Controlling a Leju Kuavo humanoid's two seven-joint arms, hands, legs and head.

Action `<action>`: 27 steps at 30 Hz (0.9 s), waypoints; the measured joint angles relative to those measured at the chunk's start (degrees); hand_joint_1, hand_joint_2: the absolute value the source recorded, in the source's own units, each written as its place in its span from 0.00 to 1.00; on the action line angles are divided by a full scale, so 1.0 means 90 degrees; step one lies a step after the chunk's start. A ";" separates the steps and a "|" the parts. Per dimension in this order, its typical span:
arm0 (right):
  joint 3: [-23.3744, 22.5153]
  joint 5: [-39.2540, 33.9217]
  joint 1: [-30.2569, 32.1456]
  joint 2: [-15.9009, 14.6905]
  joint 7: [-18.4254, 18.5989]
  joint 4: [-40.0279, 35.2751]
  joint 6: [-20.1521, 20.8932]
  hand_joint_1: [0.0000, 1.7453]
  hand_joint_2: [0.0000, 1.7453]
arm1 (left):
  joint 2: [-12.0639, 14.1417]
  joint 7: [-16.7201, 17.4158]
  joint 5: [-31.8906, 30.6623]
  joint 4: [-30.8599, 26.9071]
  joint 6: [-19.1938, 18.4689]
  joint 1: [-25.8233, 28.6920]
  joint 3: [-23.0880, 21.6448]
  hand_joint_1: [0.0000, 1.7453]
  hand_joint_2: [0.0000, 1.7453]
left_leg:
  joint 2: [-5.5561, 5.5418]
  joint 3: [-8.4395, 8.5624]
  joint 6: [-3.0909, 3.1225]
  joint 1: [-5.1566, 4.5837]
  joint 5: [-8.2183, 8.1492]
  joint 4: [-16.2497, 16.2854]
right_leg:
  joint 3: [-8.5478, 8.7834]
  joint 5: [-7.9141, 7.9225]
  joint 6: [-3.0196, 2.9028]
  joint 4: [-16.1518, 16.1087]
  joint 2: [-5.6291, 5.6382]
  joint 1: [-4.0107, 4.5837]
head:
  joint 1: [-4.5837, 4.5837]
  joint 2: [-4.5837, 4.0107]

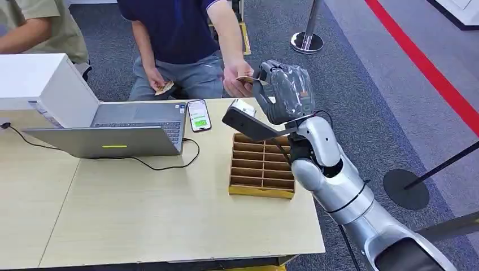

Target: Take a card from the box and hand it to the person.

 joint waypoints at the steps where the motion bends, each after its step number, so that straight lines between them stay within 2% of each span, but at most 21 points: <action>1: -0.0010 0.0000 0.0007 0.0007 -0.0002 0.0022 0.0012 0.83 1.00 | 0.0000 -0.0002 0.0002 0.0000 -0.0024 0.0000 -0.0002 0.00 1.00 | 0.0000 -0.0001 0.0000 0.0000 0.0000 0.0000 | -0.0001 0.0000 0.0000 0.0000 0.0000 0.0000 | 0.0000 0.0000; 19: -0.0112 -0.0041 0.0035 0.0085 -0.0058 0.0253 0.0041 0.83 1.00 | 0.0000 0.0066 0.0158 0.0000 -0.0262 0.0001 -0.0002 0.00 1.00 | -0.0001 -0.0002 0.0000 0.0000 0.0000 0.0000 | -0.0002 0.0000 0.0000 0.0000 -0.0002 0.0000 | 0.0000 0.0000; 20: -0.0112 -0.0041 0.0035 0.0085 -0.0061 0.0260 0.0041 0.23 1.00 | 0.0000 0.0066 0.0160 0.0000 -0.0262 0.0001 -0.0002 0.00 1.00 | -0.0001 -0.0002 0.0000 0.0000 0.0000 0.0000 | -0.0002 0.0000 0.0000 0.0000 -0.0002 0.0000 | 0.0000 0.0000; 22: -0.0112 -0.0041 0.0035 0.0085 -0.0063 0.0279 0.0041 0.21 1.00 | 0.0000 0.0066 0.0163 0.0000 -0.0262 0.0001 -0.0002 0.00 1.00 | -0.0001 -0.0002 0.0000 0.0000 0.0000 0.0000 | -0.0002 0.0000 0.0000 0.0000 -0.0001 0.0000 | 0.0000 0.0000; 24: -0.0112 -0.0044 0.0035 0.0085 -0.0063 0.0289 0.0039 0.02 1.00 | 0.0000 0.0068 0.0163 0.0000 -0.0267 0.0001 -0.0002 0.00 1.00 | -0.0001 -0.0002 0.0000 0.0000 0.0000 0.0000 | -0.0002 0.0000 0.0000 0.0000 -0.0001 0.0000 | 0.0000 0.0000; 25: -0.0112 -0.0049 0.0035 0.0085 -0.0066 0.0299 0.0034 0.00 1.00 | 0.0000 0.0073 0.0163 0.0000 -0.0274 0.0001 -0.0002 0.00 0.00 | -0.0001 -0.0002 0.0000 0.0000 0.0000 0.0000 | -0.0002 0.0000 0.0000 0.0000 -0.0001 0.0000 | 0.0000 0.0000; 27: -0.0112 -0.0061 0.0035 0.0085 -0.0066 0.0323 0.0027 0.00 1.00 | 0.0000 0.0073 0.0168 0.0000 -0.0272 0.0001 -0.0002 0.00 0.00 | -0.0001 -0.0002 0.0000 0.0000 0.0000 0.0000 | -0.0002 0.0000 0.0000 0.0000 -0.0001 0.0000 | 0.0002 0.0000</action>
